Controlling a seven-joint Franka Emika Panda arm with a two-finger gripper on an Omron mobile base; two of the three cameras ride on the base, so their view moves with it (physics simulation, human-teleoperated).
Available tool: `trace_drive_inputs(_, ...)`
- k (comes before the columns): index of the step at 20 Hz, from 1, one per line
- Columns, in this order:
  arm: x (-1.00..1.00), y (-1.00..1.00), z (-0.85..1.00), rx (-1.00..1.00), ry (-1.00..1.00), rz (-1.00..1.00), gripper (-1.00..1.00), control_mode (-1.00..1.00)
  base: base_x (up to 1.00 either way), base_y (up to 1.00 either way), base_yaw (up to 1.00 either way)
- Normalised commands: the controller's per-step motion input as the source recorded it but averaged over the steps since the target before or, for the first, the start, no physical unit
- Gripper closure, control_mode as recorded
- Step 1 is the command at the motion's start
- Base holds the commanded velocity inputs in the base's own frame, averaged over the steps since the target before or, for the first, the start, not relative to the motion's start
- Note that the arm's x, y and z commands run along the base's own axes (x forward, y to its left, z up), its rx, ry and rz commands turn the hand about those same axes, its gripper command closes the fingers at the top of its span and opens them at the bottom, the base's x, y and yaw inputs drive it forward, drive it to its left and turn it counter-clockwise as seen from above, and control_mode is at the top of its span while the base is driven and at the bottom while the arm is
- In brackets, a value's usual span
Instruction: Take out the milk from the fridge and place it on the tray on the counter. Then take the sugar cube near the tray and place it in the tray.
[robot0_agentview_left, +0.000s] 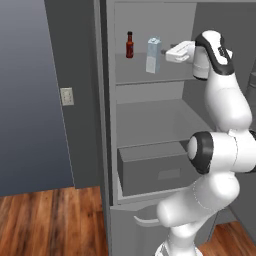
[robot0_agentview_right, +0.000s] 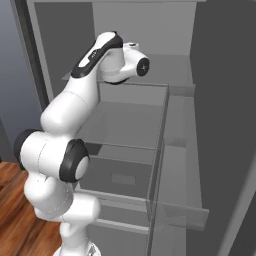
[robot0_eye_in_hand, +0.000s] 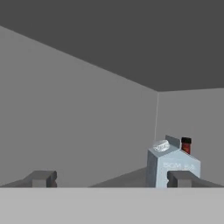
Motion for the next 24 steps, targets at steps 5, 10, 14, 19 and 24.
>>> trace_drive_inputs(5,0.25,0.0,-0.11,0.0,-0.05,0.0,-1.0,-1.0,0.0,0.0,0.0)
trace_drive_inputs(10,0.28,0.0,-0.1,0.0,-0.04,0.0,-1.0,-1.0,0.0,0.0,0.0)
trace_drive_inputs(14,0.28,0.0,-0.06,0.0,-0.02,0.0,-1.0,-1.0,0.0,0.0,0.0)
trace_drive_inputs(19,0.31,0.0,0.0,0.0,0.0,0.0,-1.0,-1.0,0.0,0.0,0.0)
trace_drive_inputs(24,0.23,0.0,0.04,0.0,0.09,0.0,-1.0,-1.0,0.0,0.0,0.0)
